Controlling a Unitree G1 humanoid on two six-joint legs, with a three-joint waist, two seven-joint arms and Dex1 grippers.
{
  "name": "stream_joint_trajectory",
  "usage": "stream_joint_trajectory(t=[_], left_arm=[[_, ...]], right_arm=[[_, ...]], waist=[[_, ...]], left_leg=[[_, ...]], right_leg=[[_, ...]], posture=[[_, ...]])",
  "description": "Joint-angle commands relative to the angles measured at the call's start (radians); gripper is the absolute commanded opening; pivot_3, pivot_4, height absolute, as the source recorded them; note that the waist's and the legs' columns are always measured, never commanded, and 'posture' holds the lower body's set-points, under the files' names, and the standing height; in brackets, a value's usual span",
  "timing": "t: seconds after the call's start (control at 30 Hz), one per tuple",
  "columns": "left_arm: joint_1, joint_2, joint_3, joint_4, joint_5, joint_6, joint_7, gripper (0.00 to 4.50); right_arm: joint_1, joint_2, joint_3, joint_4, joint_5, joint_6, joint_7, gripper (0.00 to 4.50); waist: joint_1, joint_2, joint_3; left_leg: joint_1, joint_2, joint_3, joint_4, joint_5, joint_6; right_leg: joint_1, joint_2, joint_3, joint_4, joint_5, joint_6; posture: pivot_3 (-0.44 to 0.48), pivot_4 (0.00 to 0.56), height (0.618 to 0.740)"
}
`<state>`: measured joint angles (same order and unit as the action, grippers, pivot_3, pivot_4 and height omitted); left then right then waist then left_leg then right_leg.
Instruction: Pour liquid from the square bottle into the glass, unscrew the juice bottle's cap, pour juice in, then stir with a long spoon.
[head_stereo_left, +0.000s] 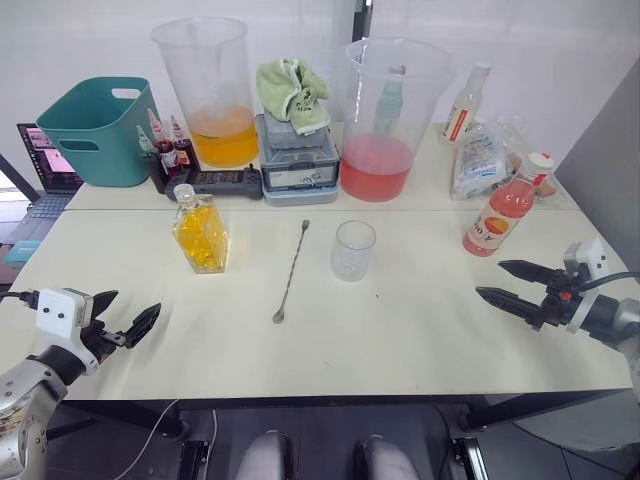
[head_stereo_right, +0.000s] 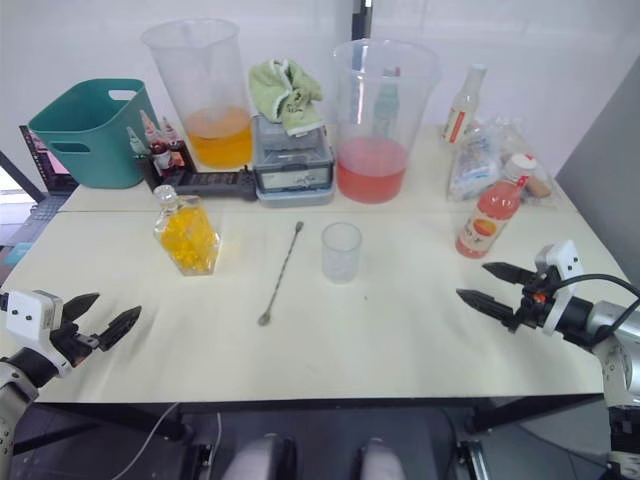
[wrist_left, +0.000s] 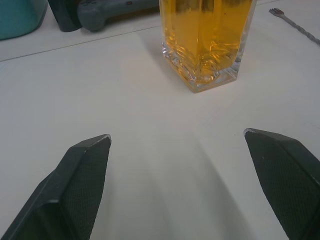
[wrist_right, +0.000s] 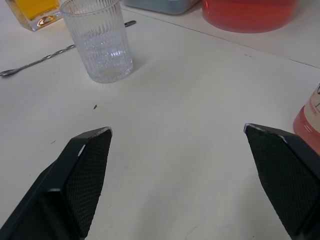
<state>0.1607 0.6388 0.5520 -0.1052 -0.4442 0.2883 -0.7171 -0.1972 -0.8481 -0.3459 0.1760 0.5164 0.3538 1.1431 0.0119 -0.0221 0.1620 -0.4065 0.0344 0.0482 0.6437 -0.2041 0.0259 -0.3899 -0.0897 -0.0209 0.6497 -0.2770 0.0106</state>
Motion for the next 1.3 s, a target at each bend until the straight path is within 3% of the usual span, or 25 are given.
stream_joint_trajectory(t=[0.03, 0.47, 0.63, 0.8, 1.07, 1.3], left_arm=[[-0.007, -0.003, 0.013, -0.048, -0.006, -0.005, 0.034, 4.5], [0.083, -0.254, 0.003, -0.348, -0.045, -0.026, 0.262, 4.5], [0.105, -0.321, -0.061, -0.416, 0.027, -0.062, 0.34, 4.5], [0.049, -0.468, -0.22, -0.424, 0.155, -0.104, 0.493, 4.5], [-0.125, -0.484, -0.281, -0.307, 0.199, -0.061, 0.574, 4.5], [-0.261, -0.444, -0.282, -0.176, 0.24, -0.059, 0.612, 4.5]], right_arm=[[-0.017, -0.001, -0.032, -0.053, 0.035, 0.0, -0.007, 4.49], [-0.321, -0.033, 0.154, -0.183, 0.12, 0.187, 0.104, 4.49], [-0.379, -0.025, 0.204, -0.211, 0.125, 0.205, 0.139, 4.49], [-0.391, -0.007, 0.232, -0.242, 0.11, 0.166, 0.156, 4.49], [-0.348, -0.02, 0.194, -0.313, 0.13, 0.188, 0.114, 4.49], [-0.291, -0.036, 0.152, -0.364, 0.132, 0.188, 0.069, 4.49]], waist=[[0.0, 0.0, 0.0], [-0.002, -0.001, 0.0], [0.003, -0.001, 0.0], [0.007, -0.001, 0.0], [0.004, -0.001, 0.0], [0.005, -0.002, 0.0]], left_leg=[[0.0, 0.0, 0.0, 0.0, 0.0, 0.0], [-0.001, 0.0, 0.002, 0.0, -0.002, 0.003], [-0.001, -0.001, 0.003, 0.0, -0.002, 0.003], [-0.001, -0.002, 0.003, 0.0, -0.002, 0.003], [-0.002, -0.002, 0.004, 0.002, -0.003, 0.005], [-0.002, -0.002, 0.004, 0.002, -0.003, 0.005]], right_leg=[[0.0, 0.0, 0.0, 0.0, 0.0, 0.0], [-0.001, -0.003, 0.006, -0.003, 0.001, 0.002], [0.0, -0.003, 0.006, -0.004, 0.002, 0.002], [0.0, -0.002, 0.006, -0.004, 0.002, 0.003], [0.0, 0.001, 0.006, -0.004, 0.003, 0.004], [0.0, 0.002, 0.005, -0.004, 0.004, 0.005]], posture=[[0.0, 0.15, 0.74], [0.0, 0.15, 0.74], [0.0, 0.15, 0.74], [0.0, 0.15, 0.74], [0.0, 0.15, 0.74], [0.0, 0.15, 0.74]])
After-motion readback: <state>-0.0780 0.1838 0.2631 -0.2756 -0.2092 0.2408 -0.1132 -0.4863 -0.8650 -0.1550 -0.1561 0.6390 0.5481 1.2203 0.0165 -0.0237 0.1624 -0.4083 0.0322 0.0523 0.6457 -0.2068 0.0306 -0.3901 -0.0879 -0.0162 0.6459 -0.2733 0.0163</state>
